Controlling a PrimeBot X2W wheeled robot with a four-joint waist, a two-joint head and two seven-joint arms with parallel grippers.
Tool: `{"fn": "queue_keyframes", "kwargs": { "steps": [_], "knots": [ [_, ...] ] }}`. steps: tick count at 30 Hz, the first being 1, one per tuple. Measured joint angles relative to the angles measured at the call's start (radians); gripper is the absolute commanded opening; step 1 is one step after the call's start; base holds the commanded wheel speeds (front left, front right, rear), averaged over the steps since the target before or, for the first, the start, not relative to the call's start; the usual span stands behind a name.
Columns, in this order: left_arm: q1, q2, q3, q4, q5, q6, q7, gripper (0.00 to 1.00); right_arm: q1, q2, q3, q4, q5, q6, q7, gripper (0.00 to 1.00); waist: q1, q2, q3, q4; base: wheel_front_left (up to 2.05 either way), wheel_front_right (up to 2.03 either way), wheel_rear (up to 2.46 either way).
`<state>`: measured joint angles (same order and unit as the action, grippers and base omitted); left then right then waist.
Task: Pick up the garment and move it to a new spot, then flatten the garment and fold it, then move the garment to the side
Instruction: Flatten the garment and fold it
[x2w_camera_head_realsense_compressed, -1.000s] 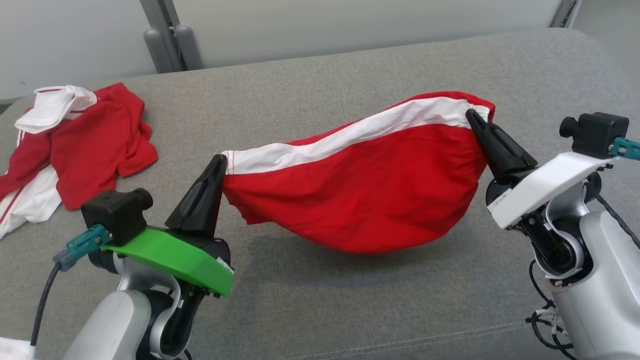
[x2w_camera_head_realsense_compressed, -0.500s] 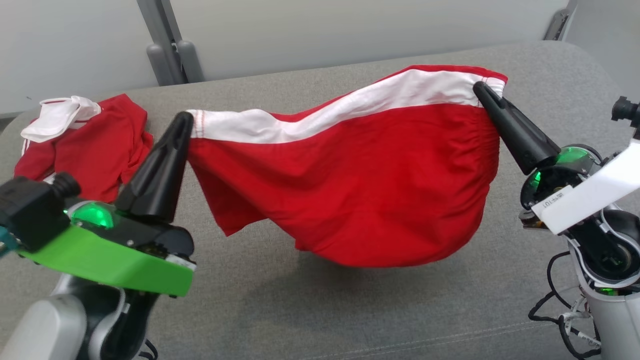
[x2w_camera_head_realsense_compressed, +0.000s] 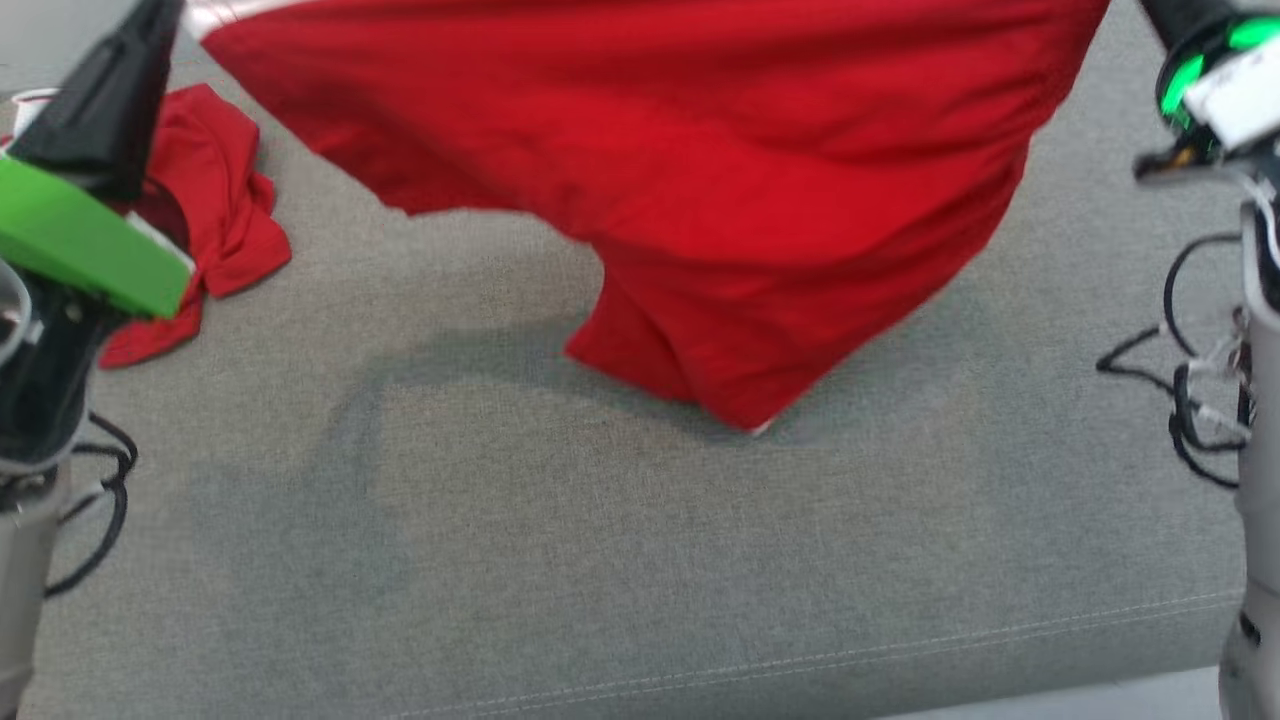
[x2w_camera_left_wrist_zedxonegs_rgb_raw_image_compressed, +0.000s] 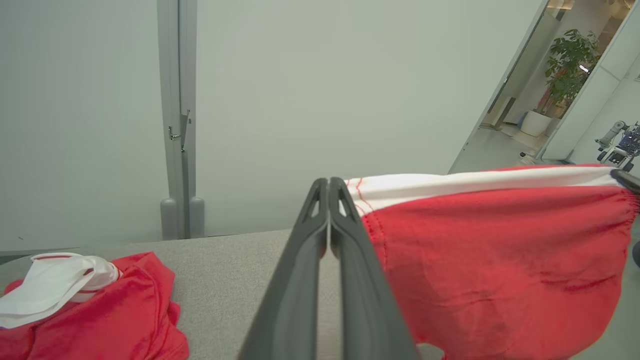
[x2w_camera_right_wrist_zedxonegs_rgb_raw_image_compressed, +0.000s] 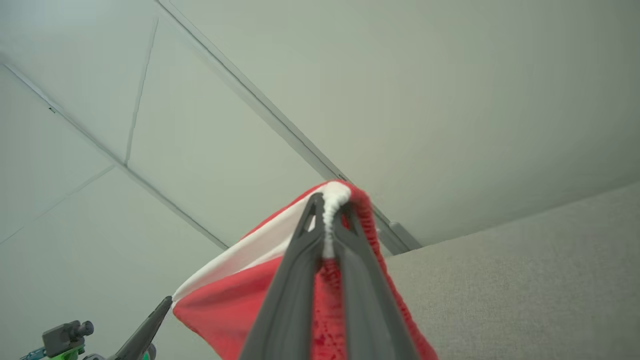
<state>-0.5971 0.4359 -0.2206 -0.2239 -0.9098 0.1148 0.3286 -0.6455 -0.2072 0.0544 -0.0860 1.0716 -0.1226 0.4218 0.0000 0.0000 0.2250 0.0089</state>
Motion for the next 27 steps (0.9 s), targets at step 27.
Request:
{"fn": "queue_keyframes", "kwargs": {
  "steps": [27],
  "knots": [
    [0.171,-0.137,-0.046,0.111,0.058,-0.044,-0.205,0.00,0.129,0.016,-0.002,0.101,0.061,0.137,-0.046,0.00,0.0001,0.0000,0.249,0.040,0.00,0.00,0.00]
  ]
}}
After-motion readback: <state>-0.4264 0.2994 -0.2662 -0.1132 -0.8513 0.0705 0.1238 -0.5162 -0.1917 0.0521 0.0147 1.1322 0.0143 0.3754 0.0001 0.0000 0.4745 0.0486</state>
